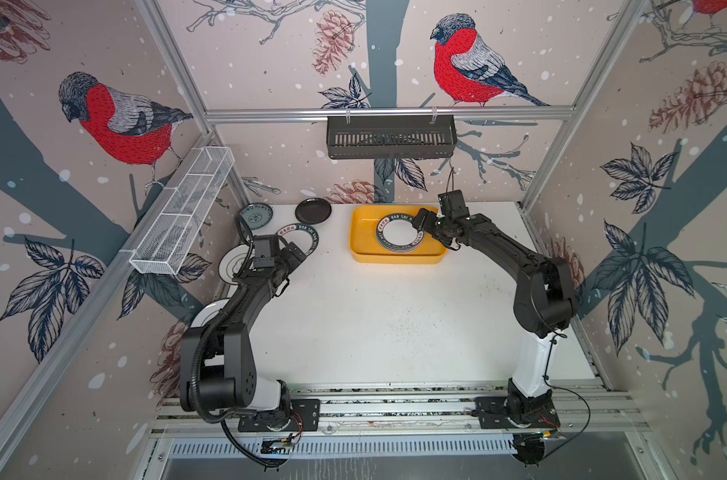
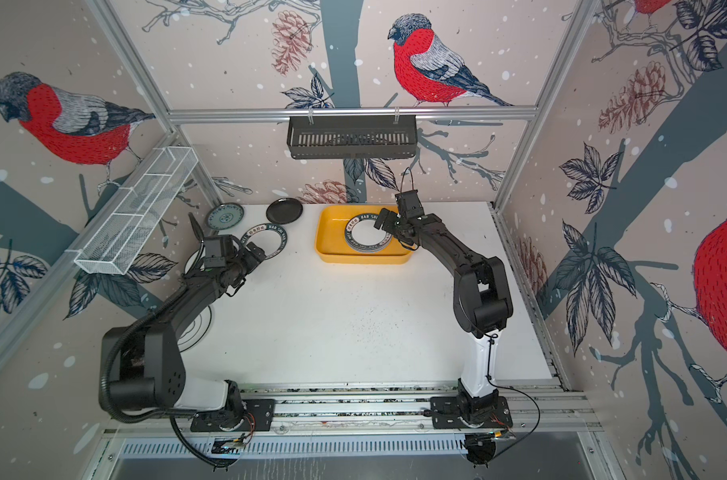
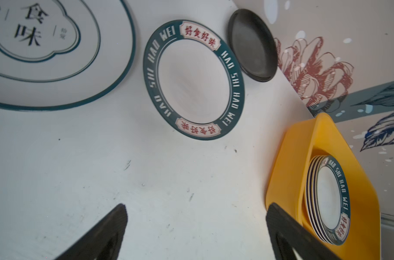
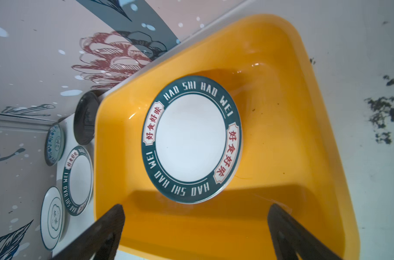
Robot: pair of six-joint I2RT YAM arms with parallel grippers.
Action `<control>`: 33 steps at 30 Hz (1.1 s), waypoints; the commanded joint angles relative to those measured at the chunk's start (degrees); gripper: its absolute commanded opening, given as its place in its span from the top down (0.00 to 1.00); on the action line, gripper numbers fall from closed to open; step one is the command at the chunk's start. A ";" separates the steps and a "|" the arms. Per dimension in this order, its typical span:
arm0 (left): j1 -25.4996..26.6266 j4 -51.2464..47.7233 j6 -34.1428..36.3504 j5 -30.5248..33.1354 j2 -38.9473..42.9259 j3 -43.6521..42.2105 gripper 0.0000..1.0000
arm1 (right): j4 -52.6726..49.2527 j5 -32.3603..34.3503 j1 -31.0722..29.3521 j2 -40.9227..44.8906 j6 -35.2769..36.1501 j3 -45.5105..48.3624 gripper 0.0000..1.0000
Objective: Place the plates into the plastic bin on the countertop
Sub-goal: 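Open the right gripper onto the stack while the left reaches the next plate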
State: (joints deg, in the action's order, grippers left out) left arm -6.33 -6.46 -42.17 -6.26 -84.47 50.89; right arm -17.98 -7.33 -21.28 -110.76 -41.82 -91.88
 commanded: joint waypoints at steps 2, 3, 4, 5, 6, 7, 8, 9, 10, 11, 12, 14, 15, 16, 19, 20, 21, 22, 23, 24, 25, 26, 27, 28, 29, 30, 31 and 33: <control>-3.69 3.99 -1.45 -8.21 -4.65 0.60 0.05 | 7.30 0.58 -0.76 4.34 2.44 2.26 0.00; -4.23 4.95 -1.64 -8.68 -5.71 0.40 0.05 | 8.51 0.50 -0.93 5.29 2.33 3.28 0.00; -4.79 6.47 -1.60 -9.27 -6.86 0.22 0.06 | 9.79 0.40 -0.92 6.44 2.06 4.60 0.01; -5.22 7.76 -1.74 -9.91 -7.92 0.12 0.07 | 11.24 0.38 -0.88 7.50 1.69 5.99 0.00; -5.59 8.74 -1.98 -10.28 -8.87 0.32 0.08 | 12.17 0.58 -0.90 8.42 1.27 7.09 0.00; -6.00 9.74 -2.10 -11.02 -9.95 0.56 0.09 | 12.97 0.87 -0.91 9.35 0.88 8.34 0.00; -6.30 10.86 -2.21 -11.86 -11.19 0.84 0.10 | 13.46 1.22 -0.97 10.24 0.62 9.40 0.00; -6.63 11.48 -2.49 -12.61 -12.35 1.31 0.12 | 13.73 1.59 -1.08 10.93 0.52 10.11 0.00; -7.00 11.95 -2.96 -13.23 -13.82 1.81 0.13 | 13.76 1.99 -1.05 11.62 0.42 10.83 0.00; -7.40 12.58 -3.78 -13.86 -15.09 2.33 0.14 | 13.68 2.35 -1.18 12.23 0.34 11.37 0.00; -7.67 13.39 -4.56 -14.39 -16.43 2.54 0.14 | 13.54 2.68 -1.30 12.66 0.26 11.74 0.00; -8.23 16.43 -6.59 -15.96 -18.91 2.63 0.17 | 12.98 3.82 -1.49 13.68 -0.06 12.45 0.00; -8.43 18.14 -7.56 -16.82 -20.03 2.55 0.19 | 12.74 4.34 -1.57 14.17 -0.10 12.79 0.00; -8.57 19.95 -9.18 -17.57 -21.34 2.61 0.22 | 12.48 4.93 -1.74 14.68 -0.26 13.13 0.00; -8.62 24.61 -14.28 -19.53 -25.58 2.91 0.32 | 12.07 6.05 -1.92 15.98 -0.92 14.41 0.00; -8.63 26.13 -15.85 -19.58 -26.59 2.59 0.36 | 11.97 6.59 -1.95 16.48 -1.27 14.96 0.00; -8.63 27.26 -17.10 -19.09 -27.02 2.34 0.36 | 12.00 6.91 -2.05 16.83 -1.48 15.48 0.00; -8.66 28.15 -18.10 -18.40 -27.43 1.93 0.36 | 11.96 7.31 -2.06 17.22 -1.94 15.99 0.00; -8.63 28.11 -18.66 -17.37 -27.51 1.77 0.36 | 12.00 7.64 -2.10 17.62 -2.31 16.50 0.00; -8.62 27.83 -18.82 -16.73 -27.53 1.84 0.36 | 11.99 7.92 -2.10 17.93 -2.53 16.90 0.00; -8.61 27.64 -18.98 -15.94 -27.53 1.77 0.36 | 11.98 8.32 -2.20 18.19 -2.80 17.19 0.00; -8.64 27.25 -19.08 -15.32 -27.43 1.84 0.36 | 11.84 8.59 -2.19 18.38 -3.04 17.41 0.00; -8.61 26.88 -19.05 -14.81 -27.25 1.88 0.36 | 11.80 8.84 -2.20 18.56 -3.21 17.52 0.00; -8.61 26.64 -19.09 -14.43 -27.16 1.89 0.36 | 11.68 9.01 -2.26 18.65 -3.34 17.64 0.00; -8.61 26.59 -19.17 -14.10 -26.99 1.93 0.36 | 11.50 9.25 -2.30 18.76 -3.48 17.73 0.00; -8.62 26.44 -19.17 -14.01 -26.98 1.89 0.36 | 11.39 9.43 -2.35 18.74 -3.60 17.73 0.00; -8.61 26.29 -19.28 -13.95 -27.11 1.95 0.36 | 11.38 9.44 -2.36 18.67 -3.75 17.75 0.00; -8.61 26.44 -19.48 -14.36 -27.24 1.97 0.36 | 11.20 9.44 -2.36 18.51 -3.88 17.63 0.00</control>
State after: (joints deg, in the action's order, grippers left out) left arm -14.83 25.28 -60.62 -23.86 -111.18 53.21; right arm -7.25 0.86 -23.55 -92.55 -44.88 -74.15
